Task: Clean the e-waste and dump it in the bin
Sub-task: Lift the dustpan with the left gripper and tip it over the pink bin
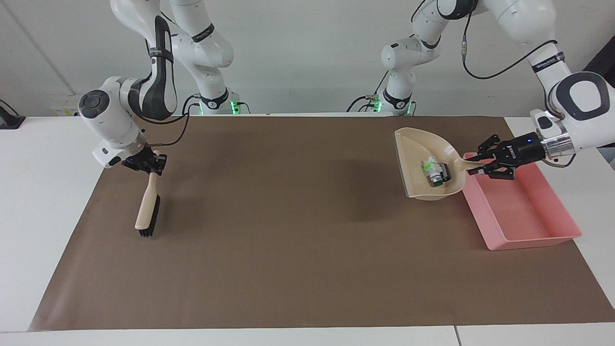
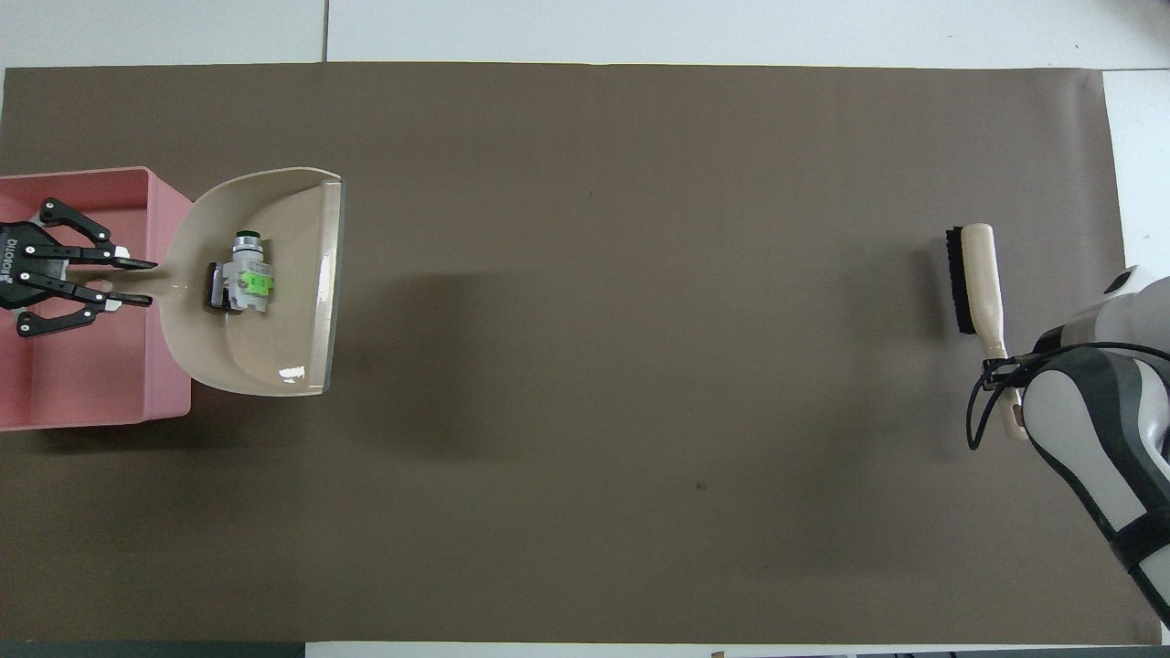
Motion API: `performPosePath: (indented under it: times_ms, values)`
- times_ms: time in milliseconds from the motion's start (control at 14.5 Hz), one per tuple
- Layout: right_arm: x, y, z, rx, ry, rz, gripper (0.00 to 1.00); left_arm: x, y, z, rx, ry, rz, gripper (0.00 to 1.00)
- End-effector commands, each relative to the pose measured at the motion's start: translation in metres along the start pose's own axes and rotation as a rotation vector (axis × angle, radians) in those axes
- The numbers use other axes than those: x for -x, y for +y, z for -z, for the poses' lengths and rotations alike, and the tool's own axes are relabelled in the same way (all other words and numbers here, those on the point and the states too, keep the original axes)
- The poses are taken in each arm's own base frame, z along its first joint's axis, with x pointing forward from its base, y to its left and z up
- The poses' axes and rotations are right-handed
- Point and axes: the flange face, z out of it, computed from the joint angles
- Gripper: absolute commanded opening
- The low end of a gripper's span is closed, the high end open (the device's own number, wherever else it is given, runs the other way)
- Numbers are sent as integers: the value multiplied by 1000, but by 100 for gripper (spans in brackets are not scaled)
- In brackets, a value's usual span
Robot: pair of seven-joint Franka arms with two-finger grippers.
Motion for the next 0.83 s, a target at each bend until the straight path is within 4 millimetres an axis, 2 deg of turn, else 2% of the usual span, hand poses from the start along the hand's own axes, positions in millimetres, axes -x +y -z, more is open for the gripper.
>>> performPosePath:
  times_ms: [0, 138, 207, 276, 414, 552, 621, 759]
  values:
    - [11, 2, 4, 16, 17, 14, 1, 30, 4, 51, 7, -21, 20, 0]
    - [13, 8, 3, 14, 16, 2, 3, 48, 15, 88, -27, -57, 58, 0]
    - [13, 8, 3, 14, 16, 2, 8, 57, 22, 103, -42, -72, 79, 0]
    - [13, 8, 3, 14, 16, 0, 15, 65, 29, 118, -56, -84, 93, 0]
    - [13, 9, 3, 14, 15, -1, 41, 85, 49, 147, -98, -95, 106, 0]
    - [16, 9, -1, 11, 8, -3, 55, 96, 63, 173, -142, -121, 103, 0]
    - [16, 9, -1, 11, 7, -3, 59, 107, 68, 183, -154, -135, 106, 0]
    - [16, 8, -1, 11, 5, 0, 60, 115, 76, 202, -182, -174, 94, 0]
